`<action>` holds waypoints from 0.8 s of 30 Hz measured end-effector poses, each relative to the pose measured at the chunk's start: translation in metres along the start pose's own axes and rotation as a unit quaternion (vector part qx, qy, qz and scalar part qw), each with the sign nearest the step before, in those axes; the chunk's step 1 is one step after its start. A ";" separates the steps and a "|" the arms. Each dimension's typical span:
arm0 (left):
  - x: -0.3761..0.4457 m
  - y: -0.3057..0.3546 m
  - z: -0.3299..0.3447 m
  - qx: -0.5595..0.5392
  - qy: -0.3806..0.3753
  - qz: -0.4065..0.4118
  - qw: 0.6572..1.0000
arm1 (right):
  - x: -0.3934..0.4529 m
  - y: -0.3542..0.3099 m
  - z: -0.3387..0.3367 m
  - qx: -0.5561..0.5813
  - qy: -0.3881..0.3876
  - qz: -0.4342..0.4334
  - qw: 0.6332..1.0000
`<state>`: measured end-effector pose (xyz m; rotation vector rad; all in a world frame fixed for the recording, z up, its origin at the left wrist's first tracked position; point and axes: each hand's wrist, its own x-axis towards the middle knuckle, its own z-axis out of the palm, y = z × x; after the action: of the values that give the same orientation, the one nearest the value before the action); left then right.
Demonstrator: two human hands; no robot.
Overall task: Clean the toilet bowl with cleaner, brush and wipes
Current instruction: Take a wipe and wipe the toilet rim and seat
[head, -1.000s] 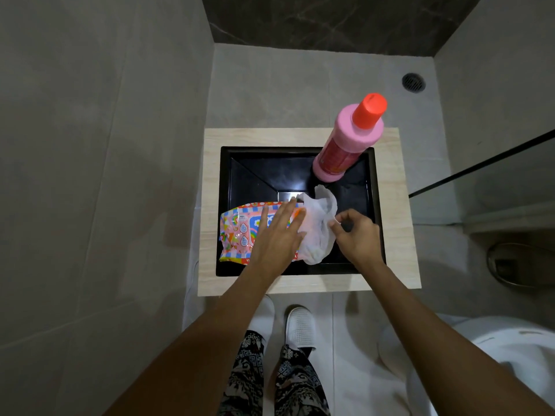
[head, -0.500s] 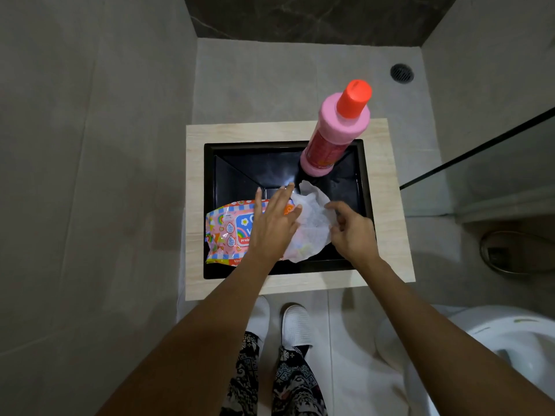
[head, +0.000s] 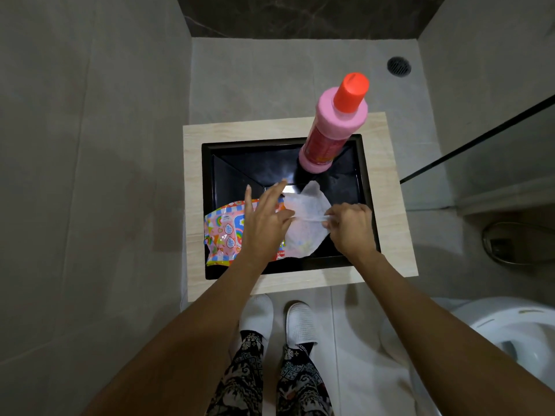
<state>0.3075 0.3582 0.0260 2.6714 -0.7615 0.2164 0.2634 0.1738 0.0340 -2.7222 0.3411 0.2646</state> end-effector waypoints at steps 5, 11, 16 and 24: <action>0.003 0.004 -0.018 -0.080 0.035 -0.032 0.996 | -0.012 -0.003 -0.009 0.008 0.101 -0.011 0.995; 0.009 0.005 -0.030 -0.113 0.003 -0.011 0.994 | -0.017 -0.021 -0.018 0.097 0.021 -0.025 0.995; 0.005 0.002 -0.034 -0.131 0.007 0.001 0.991 | -0.010 -0.034 -0.005 0.106 -0.020 -0.052 0.993; -0.002 -0.009 -0.040 -0.102 0.001 -0.008 0.995 | -0.006 -0.037 -0.009 0.063 -0.085 -0.074 0.992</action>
<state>0.3088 0.3810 0.0602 2.4837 -0.7194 0.1295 0.2687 0.2052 0.0562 -2.5619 0.1037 0.4158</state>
